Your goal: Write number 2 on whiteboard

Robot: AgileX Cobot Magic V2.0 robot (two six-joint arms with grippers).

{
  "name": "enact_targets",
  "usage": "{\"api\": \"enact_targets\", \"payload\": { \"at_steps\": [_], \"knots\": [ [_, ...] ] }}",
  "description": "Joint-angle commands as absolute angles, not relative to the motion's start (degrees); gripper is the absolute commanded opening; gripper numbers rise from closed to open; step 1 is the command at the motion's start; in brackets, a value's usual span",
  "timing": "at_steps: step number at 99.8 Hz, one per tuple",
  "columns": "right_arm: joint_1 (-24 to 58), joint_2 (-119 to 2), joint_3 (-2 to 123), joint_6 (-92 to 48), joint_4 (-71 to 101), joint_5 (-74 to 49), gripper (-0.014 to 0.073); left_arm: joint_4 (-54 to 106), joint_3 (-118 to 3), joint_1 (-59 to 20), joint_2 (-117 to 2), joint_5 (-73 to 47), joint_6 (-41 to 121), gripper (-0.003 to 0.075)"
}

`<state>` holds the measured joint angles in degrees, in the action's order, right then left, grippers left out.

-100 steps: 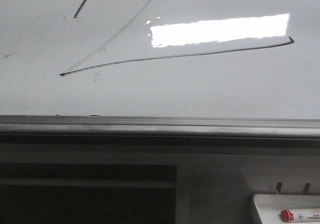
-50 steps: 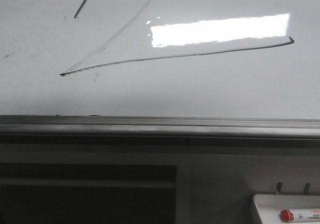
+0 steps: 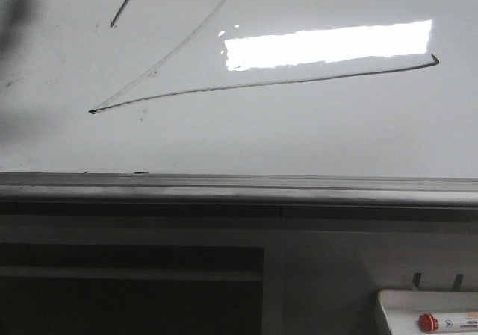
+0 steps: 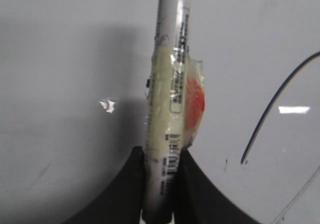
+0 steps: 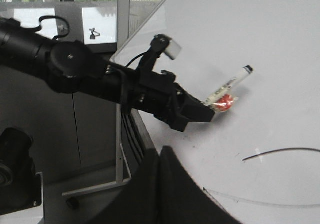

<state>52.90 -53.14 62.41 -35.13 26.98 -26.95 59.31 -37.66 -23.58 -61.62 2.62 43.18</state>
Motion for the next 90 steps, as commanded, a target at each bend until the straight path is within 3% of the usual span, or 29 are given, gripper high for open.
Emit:
{"api": "enact_targets", "payload": {
  "at_steps": [1, 36, 64, 90],
  "knots": [
    [52.55, -52.37, 62.26, -34.92, 27.49, -21.63, -0.0059, 57.30, -42.72, -25.73, -65.70, 6.24, 43.44, -0.0020],
    [52.55, -52.37, 59.58, -34.82, 28.37, -21.76, -0.0059, 52.22, -46.20, -28.60, -76.46, 23.08, 43.44, -0.0020],
    [52.55, -52.37, 59.53, -34.82, 28.37, -20.94, -0.0059, 52.22, -46.20, -28.60, -77.53, 22.18, 43.44, -0.0013],
    [52.55, -52.48, 58.72, -34.82, 28.37, -20.03, -0.0059, 52.33, -46.20, -28.60, -77.53, 21.83, 43.44, 0.0191]
  ]
}}
